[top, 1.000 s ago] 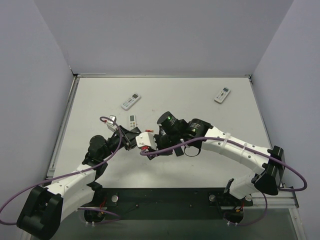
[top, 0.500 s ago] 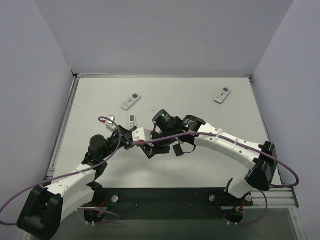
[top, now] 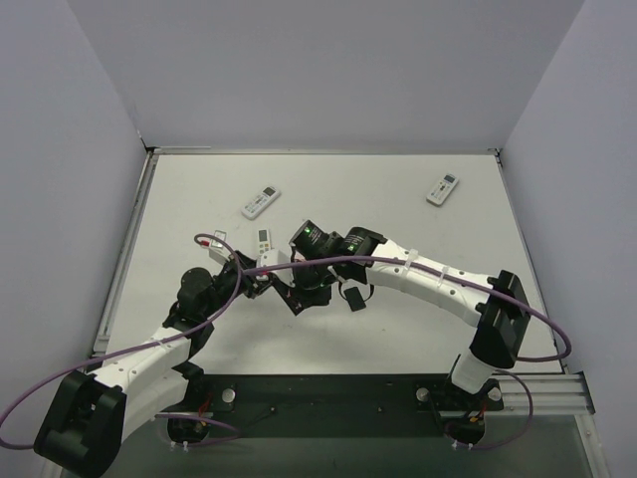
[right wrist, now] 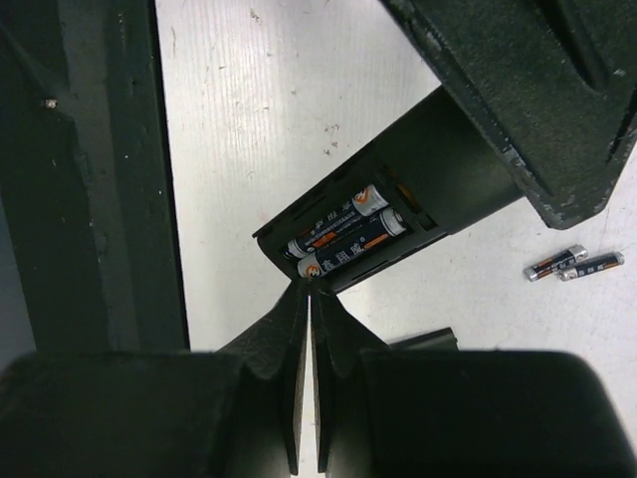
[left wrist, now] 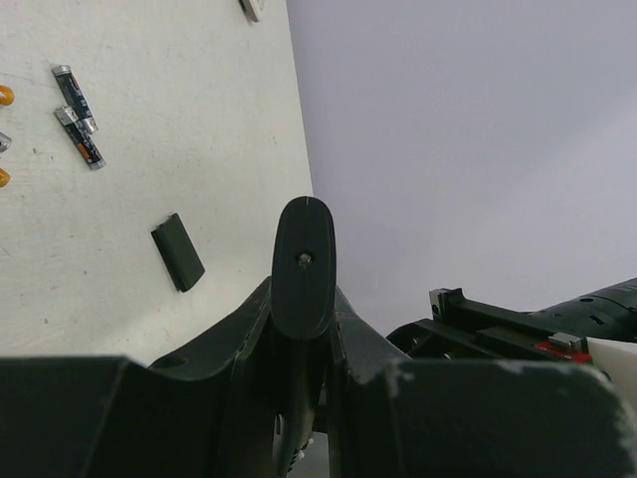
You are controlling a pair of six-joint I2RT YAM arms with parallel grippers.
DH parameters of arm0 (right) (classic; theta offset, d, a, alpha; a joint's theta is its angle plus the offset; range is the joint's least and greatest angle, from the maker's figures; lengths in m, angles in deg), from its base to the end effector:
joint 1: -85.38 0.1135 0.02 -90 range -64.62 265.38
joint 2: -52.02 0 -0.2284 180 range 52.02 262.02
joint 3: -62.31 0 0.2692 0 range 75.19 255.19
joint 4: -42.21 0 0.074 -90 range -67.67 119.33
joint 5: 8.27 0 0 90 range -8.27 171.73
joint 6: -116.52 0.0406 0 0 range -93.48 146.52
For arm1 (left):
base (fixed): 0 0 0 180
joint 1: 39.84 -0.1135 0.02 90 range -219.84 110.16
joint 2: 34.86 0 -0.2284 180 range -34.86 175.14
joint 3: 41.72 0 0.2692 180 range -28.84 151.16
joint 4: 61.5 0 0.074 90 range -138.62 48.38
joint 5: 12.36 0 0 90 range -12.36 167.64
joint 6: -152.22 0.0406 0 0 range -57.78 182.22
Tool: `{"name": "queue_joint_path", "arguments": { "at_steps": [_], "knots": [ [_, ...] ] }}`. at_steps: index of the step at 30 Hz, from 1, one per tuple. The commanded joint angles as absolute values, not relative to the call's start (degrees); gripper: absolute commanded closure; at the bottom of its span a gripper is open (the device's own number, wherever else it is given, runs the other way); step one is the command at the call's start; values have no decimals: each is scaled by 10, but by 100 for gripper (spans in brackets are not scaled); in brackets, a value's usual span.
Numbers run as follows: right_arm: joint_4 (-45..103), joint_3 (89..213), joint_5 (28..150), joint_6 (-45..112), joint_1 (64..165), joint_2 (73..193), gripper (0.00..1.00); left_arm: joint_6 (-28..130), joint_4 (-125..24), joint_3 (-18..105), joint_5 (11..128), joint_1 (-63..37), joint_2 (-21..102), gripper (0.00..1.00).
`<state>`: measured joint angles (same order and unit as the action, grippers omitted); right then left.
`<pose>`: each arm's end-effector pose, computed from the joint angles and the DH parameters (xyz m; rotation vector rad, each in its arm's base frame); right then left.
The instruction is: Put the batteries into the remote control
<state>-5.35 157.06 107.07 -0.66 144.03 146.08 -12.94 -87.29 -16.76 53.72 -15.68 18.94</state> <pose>0.1834 0.3344 0.2638 -1.8059 1.6265 0.7833 0.2048 -0.1099 0.1620 -0.4648 1.8445 -1.6035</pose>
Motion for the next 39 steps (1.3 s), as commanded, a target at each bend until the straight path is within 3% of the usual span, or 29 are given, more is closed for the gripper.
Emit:
{"name": "queue_joint_path", "arguments": {
  "at_steps": [1, 11, 18, 24, 25, 28, 39],
  "knots": [
    [21, 1599, 984, 38, 1444, 1502, 100, -195, -970, -131, 471, -144, 166, 100],
    [71, 1590, 915, 141, 1446, 1505, 100, -180, -973, -133, 473, -144, 157, 100],
    [109, 1529, 842, 184, 1445, 1411, 99, -82, -869, -131, 504, -148, 131, 100],
    [167, 1425, 760, 250, 1429, 1295, 63, -20, -798, -158, 559, -158, 117, 100],
    [168, 1414, 748, 261, 1417, 1285, 51, -19, -795, -163, 571, -159, 114, 100],
    [168, 1360, 737, 308, 1398, 1253, 32, -8, -776, -173, 594, -163, 102, 100],
    [189, 1225, 752, 462, 1364, 1283, 29, 8, -656, -179, 681, -166, 57, 100]
  ]
}}
